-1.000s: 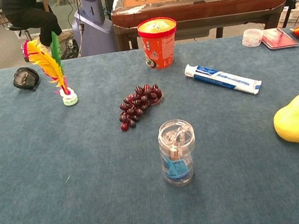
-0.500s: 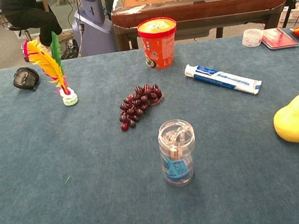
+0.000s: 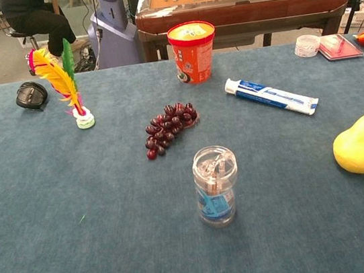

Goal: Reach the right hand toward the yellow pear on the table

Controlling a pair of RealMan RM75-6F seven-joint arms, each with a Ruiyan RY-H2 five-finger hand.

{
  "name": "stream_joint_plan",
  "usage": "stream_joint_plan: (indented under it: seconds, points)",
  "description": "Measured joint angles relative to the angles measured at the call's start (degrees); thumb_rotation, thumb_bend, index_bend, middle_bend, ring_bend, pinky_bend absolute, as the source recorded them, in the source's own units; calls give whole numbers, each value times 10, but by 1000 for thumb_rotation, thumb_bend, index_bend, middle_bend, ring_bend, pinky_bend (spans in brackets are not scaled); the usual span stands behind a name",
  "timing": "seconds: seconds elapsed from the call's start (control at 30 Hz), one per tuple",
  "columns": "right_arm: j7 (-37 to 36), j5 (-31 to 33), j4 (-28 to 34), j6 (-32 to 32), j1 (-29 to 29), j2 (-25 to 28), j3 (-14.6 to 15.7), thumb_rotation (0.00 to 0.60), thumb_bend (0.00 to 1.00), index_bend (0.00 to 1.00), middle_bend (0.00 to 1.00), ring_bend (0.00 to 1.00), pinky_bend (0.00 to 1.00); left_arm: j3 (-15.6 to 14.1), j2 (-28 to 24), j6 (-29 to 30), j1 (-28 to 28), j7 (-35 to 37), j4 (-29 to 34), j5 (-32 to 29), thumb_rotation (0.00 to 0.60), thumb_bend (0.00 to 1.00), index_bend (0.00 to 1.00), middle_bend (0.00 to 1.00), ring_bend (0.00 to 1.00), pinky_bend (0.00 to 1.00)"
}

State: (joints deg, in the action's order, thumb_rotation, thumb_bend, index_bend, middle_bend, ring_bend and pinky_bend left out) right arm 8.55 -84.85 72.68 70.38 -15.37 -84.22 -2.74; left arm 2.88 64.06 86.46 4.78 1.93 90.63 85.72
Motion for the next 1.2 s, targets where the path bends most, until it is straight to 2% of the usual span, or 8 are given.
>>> stream_joint_plan:
  seconds: [0.97,1.2]
  points:
    - [61,13,-2,-55,-83,-52,-31,600,0,1000,1000,1000,1000,-1,-7,-13,1,-1,7,-7,600,259,520,573,490,663]
    - [86,22,1,-64,-108,-68,-47,600,0,1000,1000,1000,1000,-2,-8,-11,1,1,8,-5,600,259,520,573,490,663]
